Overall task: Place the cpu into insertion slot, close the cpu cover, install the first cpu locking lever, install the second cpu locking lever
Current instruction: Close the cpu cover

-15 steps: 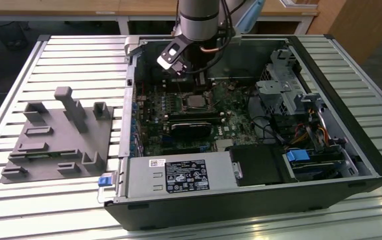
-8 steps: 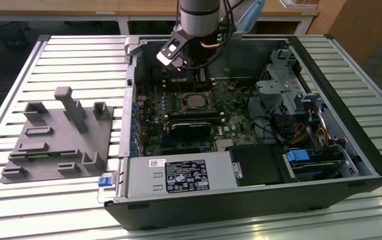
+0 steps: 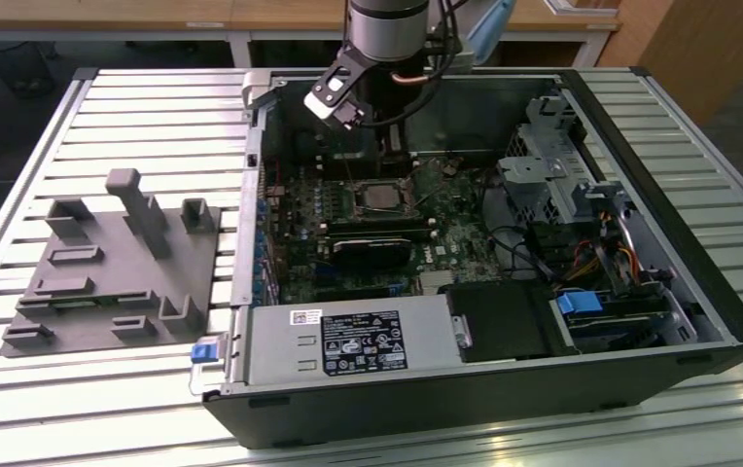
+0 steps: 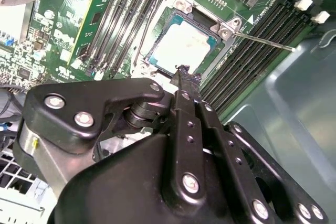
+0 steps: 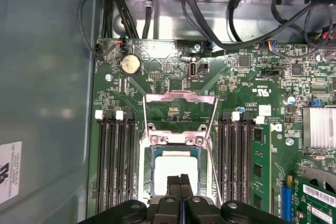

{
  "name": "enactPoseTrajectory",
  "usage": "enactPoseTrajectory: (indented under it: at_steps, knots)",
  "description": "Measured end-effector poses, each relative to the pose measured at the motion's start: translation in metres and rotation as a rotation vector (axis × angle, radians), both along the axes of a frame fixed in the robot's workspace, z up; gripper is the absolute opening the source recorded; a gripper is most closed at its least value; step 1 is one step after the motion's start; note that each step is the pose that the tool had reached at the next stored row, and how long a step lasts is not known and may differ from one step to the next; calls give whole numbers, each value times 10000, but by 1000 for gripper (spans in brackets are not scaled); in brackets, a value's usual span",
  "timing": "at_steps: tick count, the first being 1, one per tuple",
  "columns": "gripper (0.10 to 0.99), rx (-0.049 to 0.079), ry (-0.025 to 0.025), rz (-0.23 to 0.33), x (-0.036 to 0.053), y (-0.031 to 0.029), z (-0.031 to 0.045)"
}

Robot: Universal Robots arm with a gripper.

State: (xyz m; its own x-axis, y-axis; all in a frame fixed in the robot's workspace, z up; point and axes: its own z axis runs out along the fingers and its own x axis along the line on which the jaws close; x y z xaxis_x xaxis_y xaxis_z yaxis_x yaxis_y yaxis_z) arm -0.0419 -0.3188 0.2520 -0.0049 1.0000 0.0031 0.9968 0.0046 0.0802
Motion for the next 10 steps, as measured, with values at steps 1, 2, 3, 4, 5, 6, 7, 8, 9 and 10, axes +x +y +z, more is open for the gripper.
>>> enactPoseTrajectory:
  at_steps: [1,2,3,4,5,6,7,8,9,10]
  knots:
    - [122,0,0,0,0,0,9]
    - [122,1,-1,0,0,0,9]
    - [122,2,-1,0,0,0,9]
    - [122,1,-1,1,0,0,9]
    - [122,1,0,1,0,-3,10]
    - [122,1,1,3,0,-7,10]
    - [122,1,1,1,0,-12,10]
    - [122,1,0,1,-1,-17,10]
    - [122,2,-1,0,-1,-20,10]
    - [122,2,0,-1,-2,-21,10]
